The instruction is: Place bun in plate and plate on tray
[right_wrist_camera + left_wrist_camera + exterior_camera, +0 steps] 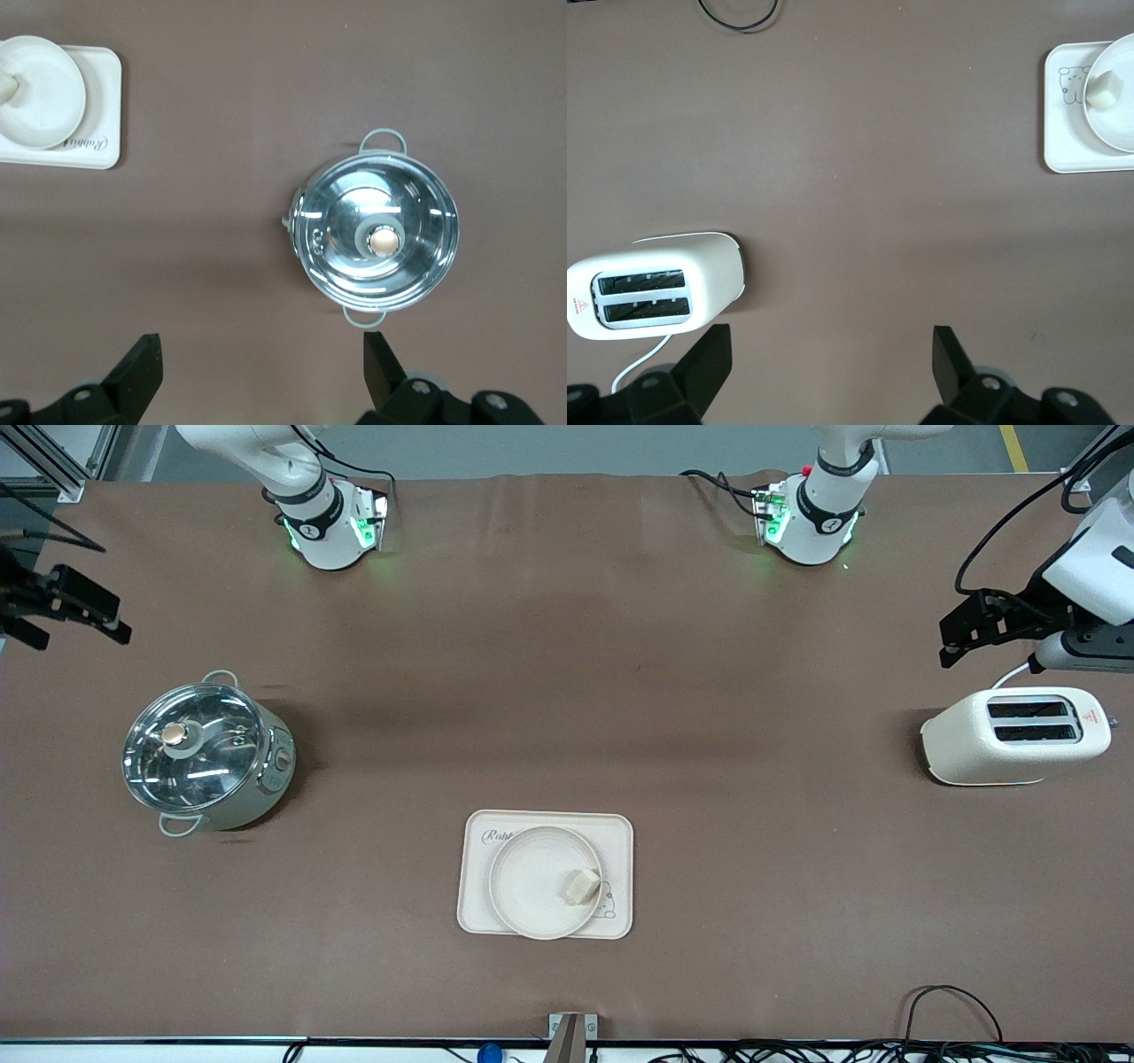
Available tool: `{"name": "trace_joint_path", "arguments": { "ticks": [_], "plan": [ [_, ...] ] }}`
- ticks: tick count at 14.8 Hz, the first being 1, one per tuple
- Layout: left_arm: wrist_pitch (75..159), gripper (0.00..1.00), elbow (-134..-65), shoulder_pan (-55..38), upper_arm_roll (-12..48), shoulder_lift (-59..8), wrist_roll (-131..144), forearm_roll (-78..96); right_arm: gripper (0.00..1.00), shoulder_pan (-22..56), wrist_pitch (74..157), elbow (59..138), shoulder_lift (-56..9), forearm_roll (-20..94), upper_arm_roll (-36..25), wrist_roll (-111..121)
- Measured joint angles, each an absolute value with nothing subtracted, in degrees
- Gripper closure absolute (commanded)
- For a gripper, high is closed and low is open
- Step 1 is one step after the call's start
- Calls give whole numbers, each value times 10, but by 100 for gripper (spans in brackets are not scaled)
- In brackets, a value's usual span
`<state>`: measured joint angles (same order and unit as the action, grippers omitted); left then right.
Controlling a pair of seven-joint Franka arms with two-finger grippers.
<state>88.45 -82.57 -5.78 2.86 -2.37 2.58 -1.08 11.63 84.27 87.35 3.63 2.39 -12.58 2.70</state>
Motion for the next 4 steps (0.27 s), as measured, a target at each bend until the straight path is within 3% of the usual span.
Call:
{"name": "trace_joint_path", "arguments": {
  "ticks": [4],
  "plan": [
    [884,0,-826,-56,29,-24,26,-11,0,114,853,907,52,22,-123,28]
  ]
}}
